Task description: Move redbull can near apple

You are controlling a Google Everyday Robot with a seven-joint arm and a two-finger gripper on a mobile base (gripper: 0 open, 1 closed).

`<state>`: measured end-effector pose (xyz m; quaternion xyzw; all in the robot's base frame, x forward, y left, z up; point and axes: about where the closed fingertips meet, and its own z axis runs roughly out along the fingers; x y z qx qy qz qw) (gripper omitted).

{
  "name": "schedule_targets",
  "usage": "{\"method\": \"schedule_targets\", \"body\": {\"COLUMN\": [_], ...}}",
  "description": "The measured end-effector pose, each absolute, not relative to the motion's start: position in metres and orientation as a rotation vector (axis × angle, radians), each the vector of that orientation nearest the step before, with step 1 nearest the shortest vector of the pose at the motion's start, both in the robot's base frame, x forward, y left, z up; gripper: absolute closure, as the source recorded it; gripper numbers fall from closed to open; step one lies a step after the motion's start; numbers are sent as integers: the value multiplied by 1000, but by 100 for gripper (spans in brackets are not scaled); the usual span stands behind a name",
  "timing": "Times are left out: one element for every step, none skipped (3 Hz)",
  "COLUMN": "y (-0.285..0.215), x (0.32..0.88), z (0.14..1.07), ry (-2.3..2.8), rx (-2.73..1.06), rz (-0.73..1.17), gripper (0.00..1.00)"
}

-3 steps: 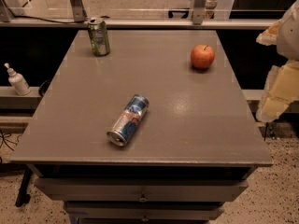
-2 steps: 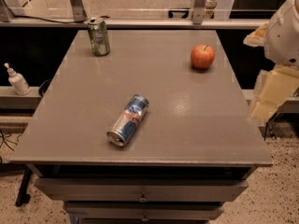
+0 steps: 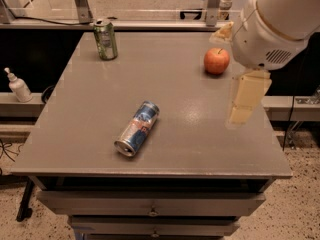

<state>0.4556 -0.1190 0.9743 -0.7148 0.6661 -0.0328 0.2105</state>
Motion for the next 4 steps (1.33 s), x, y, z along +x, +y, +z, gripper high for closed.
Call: {"method": "schedule_targets", "body": {"y": [-88, -85, -85, -74], "x": [467, 468, 468, 476], "z": [970, 969, 969, 961], "ry": [1674, 1631, 1631, 1513], "rx": [-2124, -2155, -2155, -2245], "rz": [-50, -55, -55, 16], "gripper": [0, 0, 0, 0]}}
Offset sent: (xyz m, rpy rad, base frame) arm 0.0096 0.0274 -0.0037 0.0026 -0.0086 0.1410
